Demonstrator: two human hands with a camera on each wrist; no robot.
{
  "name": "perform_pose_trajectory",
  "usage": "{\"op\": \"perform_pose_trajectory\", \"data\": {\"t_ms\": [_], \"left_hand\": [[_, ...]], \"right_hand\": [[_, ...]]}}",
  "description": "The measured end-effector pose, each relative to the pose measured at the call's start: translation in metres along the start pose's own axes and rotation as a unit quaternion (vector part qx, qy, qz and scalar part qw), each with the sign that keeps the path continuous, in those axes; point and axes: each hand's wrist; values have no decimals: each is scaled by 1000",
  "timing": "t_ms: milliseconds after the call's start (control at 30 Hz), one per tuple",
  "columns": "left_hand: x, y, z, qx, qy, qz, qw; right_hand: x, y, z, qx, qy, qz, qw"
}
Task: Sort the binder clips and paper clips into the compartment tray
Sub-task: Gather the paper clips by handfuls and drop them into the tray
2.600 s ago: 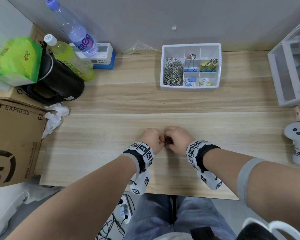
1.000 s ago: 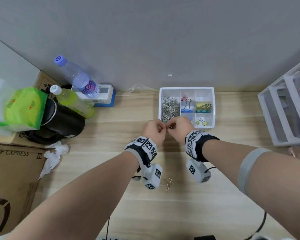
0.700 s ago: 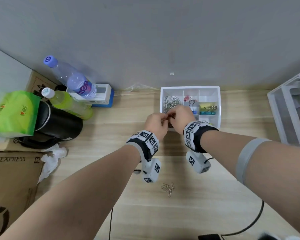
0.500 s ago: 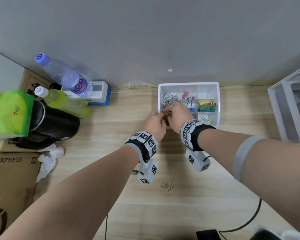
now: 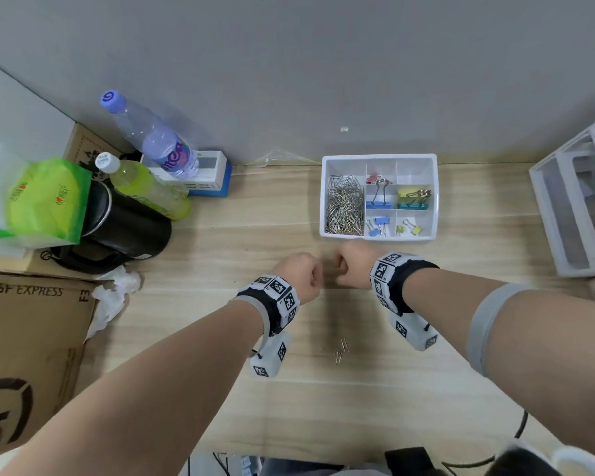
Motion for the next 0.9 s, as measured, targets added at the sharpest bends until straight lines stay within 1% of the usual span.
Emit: {"op": "perform_pose_trajectory", "data": {"t_ms": [67, 100, 167, 300, 433, 567, 733, 900], "left_hand": [[-3, -1, 10, -33, -8, -11, 999], [-4, -3, 15, -48, -7, -13, 999], [-5, -8, 26, -70, 1, -13, 997], [-4, -29, 47, -90, 0, 2, 996], [-3, -55, 63, -73, -34, -2, 997], [-2, -72, 72, -48, -67, -1, 997], [-3, -80, 76, -11, -39, 28, 999], [1, -85, 80, 3, -3, 52, 999]], "right_hand": [[0, -9, 12, -67, -10, 26, 997], [1, -16, 19, -86, -14, 34, 996], [1, -26, 31, -103, -21, 49, 993], [-3, -45, 51, -145, -13, 81, 986], [-10, -69, 64, -123, 6, 97, 988], [-16, -83, 72, -83, 10, 84, 993], [-17, -94, 80, -28, 10, 70, 997], [-20, -105, 84, 11, 19, 45, 999]]}}
Point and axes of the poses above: each hand's wrist, its own z-axis away from the middle knuckle, its own y-axis out of the back of the hand, x = y × z, and after that the axes turned 9 degrees about x, right-handed
